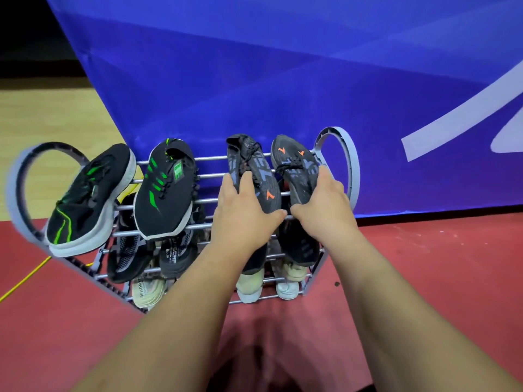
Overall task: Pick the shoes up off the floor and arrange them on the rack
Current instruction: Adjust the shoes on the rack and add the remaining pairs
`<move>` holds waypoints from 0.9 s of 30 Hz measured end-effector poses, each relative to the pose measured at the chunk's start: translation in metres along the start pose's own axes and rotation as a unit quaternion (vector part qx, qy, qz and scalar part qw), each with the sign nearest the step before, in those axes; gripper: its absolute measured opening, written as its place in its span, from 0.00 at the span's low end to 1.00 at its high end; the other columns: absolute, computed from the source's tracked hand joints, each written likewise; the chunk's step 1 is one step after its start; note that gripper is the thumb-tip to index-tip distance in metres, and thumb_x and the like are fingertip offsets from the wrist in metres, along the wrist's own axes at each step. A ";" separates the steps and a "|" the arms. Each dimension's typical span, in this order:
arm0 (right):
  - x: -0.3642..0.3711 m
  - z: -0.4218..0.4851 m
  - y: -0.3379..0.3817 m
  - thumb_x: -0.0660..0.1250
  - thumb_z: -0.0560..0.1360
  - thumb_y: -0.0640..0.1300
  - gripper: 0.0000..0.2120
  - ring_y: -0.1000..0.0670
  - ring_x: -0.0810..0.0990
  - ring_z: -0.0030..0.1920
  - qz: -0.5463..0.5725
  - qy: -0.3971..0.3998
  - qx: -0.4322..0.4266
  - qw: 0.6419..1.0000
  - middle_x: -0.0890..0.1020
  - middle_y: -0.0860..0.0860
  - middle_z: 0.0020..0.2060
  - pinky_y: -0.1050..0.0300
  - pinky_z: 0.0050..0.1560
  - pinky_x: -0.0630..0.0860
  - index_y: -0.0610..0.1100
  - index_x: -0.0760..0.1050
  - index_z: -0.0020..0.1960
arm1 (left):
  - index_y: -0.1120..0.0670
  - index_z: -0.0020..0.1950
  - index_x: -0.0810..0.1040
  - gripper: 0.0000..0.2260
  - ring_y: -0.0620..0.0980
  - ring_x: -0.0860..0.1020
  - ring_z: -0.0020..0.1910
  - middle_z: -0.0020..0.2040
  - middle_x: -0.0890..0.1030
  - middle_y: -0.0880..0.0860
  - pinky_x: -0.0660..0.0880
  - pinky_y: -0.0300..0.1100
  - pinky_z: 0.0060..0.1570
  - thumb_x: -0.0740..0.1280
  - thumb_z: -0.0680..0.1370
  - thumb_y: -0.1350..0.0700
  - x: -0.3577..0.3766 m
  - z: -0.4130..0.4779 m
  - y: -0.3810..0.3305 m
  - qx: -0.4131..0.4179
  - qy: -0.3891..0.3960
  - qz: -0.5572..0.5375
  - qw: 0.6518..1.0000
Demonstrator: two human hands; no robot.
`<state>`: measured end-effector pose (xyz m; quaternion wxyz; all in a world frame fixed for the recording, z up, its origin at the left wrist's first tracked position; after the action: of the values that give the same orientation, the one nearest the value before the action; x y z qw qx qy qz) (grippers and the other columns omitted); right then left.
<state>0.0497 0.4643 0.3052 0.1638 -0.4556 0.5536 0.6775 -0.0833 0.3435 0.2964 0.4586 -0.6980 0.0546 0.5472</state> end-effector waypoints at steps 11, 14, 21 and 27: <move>0.001 -0.007 0.006 0.75 0.71 0.52 0.48 0.39 0.68 0.71 -0.005 0.000 -0.030 1.000 0.68 0.43 0.71 0.42 0.68 0.72 0.50 0.51 0.82 | 0.42 0.82 0.49 0.52 0.61 0.59 0.79 0.83 0.40 0.55 0.70 0.58 0.70 0.77 0.66 0.36 0.008 0.001 0.003 -0.046 0.035 -0.029 0.998; 0.001 -0.009 0.005 0.76 0.69 0.54 0.48 0.40 0.69 0.71 0.006 0.001 -0.034 0.999 0.70 0.44 0.70 0.41 0.67 0.73 0.51 0.54 0.81 | 0.43 0.82 0.49 0.53 0.61 0.62 0.78 0.83 0.43 0.55 0.71 0.57 0.69 0.77 0.66 0.37 0.005 -0.001 0.003 -0.047 0.035 -0.030 0.998; -0.002 -0.010 0.007 0.73 0.62 0.60 0.42 0.43 0.75 0.62 0.028 0.008 -0.038 0.999 0.77 0.48 0.61 0.40 0.59 0.78 0.53 0.62 0.73 | 0.46 0.77 0.62 0.45 0.55 0.74 0.65 0.74 0.65 0.52 0.77 0.54 0.61 0.74 0.62 0.41 -0.004 0.002 0.006 -0.038 0.007 -0.096 0.995; -0.019 -0.012 0.023 0.70 0.74 0.60 0.36 0.46 0.69 0.72 0.069 -0.009 -0.062 0.996 0.72 0.50 0.71 0.44 0.70 0.70 0.51 0.63 0.78 | 0.41 0.69 0.72 0.33 0.47 0.82 0.51 0.58 0.81 0.41 0.81 0.54 0.53 0.74 0.64 0.45 -0.030 0.005 0.012 -0.080 -0.061 -0.335 0.937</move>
<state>0.0479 0.4516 0.3341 0.0928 -0.4199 0.5388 0.7244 -0.1056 0.3274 0.3139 0.5605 -0.6756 -0.2547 0.4057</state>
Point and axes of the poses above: each hand's wrist, its own z-axis towards the middle knuckle, its own x-axis out of the palm, y = z × x, the point moved 7 cm from there along z, towards the middle knuckle
